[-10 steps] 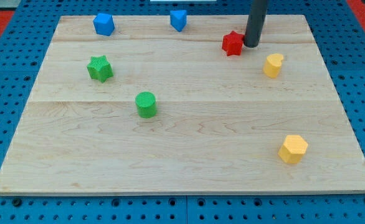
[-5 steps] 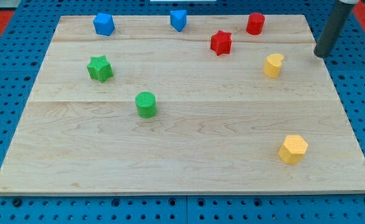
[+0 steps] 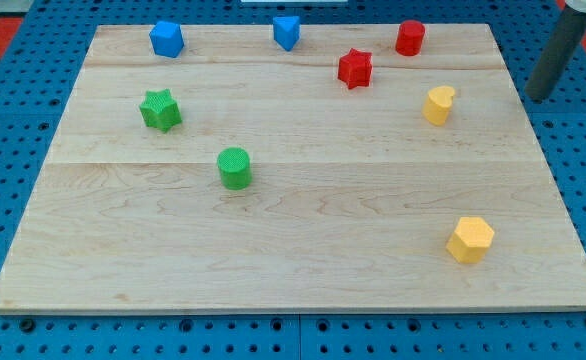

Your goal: Push the yellow heart to the center

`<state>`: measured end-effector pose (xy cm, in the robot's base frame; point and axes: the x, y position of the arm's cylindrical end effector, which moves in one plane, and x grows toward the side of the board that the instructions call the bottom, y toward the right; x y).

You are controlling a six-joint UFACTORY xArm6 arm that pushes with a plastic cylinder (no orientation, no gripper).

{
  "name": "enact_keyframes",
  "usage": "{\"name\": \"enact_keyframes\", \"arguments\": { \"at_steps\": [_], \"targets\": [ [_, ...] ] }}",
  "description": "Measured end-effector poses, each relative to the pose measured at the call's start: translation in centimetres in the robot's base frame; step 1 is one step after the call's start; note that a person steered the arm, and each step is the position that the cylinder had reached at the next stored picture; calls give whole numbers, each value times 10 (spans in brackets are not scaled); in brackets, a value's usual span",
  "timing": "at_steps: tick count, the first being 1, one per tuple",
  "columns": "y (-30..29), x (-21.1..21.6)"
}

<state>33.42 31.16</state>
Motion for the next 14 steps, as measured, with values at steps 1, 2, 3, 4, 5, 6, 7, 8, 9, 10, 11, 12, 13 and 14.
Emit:
{"name": "enact_keyframes", "arguments": {
  "at_steps": [1,2,3,4,5,6,7,8,9,10,11,12,13,14],
  "targets": [
    [0,0],
    [-13,0],
    [-38,0],
    [-34,0],
    [-27,4],
    [-5,6],
    [11,6],
    [25,6],
    [30,6],
    [23,6],
    [-19,6],
    [-55,12],
    [-113,15],
    [-180,15]
  ]
}}
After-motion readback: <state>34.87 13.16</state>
